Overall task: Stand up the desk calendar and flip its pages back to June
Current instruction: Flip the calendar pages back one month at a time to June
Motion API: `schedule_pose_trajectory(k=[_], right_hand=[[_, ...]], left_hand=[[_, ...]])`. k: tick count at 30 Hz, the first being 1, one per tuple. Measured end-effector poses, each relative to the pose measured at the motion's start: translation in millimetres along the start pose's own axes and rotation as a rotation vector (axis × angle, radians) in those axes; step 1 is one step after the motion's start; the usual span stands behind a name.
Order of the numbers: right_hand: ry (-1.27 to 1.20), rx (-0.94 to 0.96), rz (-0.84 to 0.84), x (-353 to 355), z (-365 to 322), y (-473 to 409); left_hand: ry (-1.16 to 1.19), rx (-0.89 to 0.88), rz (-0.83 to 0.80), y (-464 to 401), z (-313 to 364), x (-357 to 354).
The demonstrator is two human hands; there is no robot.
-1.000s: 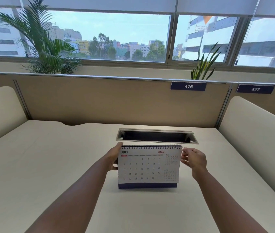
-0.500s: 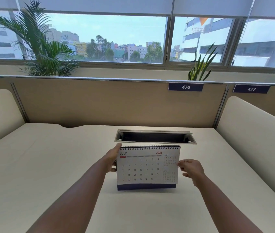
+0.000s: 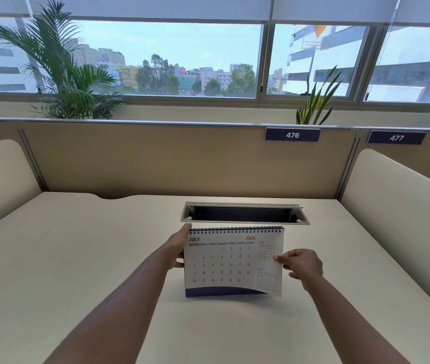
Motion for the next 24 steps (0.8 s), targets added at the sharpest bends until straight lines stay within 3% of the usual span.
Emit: schedule_pose_trajectory(k=[5, 10, 14, 18, 24], right_hand=[[-0.028, 0.035, -0.169, -5.1, 1.9, -6.6], [-0.083, 0.033, -0.552, -14.4, 0.5, 1.0], [-0.304, 0.028, -0.781, -19.0, -10.0, 8.6], [-0.563, 0.101, -0.804, -19.8, -28.8, 7.4], [-0.704, 0.230, -0.891, -29.9, -56.4, 10.0]], left_hand=[[0.017, -0.001, 0.014, -0.2, -0.5, 0.7], [0.045, 0.011, 0.010, -2.5, -1.8, 3.6], [0.057, 0.027, 0.018, -2.2, -1.7, 6.3], [0.132, 0.040, -0.079, -5.6, -5.6, 4.6], [0.065, 0.030, -0.070, 0.2, -3.5, 3.7]])
Point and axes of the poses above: each hand's wrist, its own y-axis away from the middle knuckle, its own x-axis out of the back of the hand, z = x × y, the point moved 7 cm from there along -y, towards the middle knuckle, and after that the axes turned 15 degrees about -z, right-handed, at the moved point
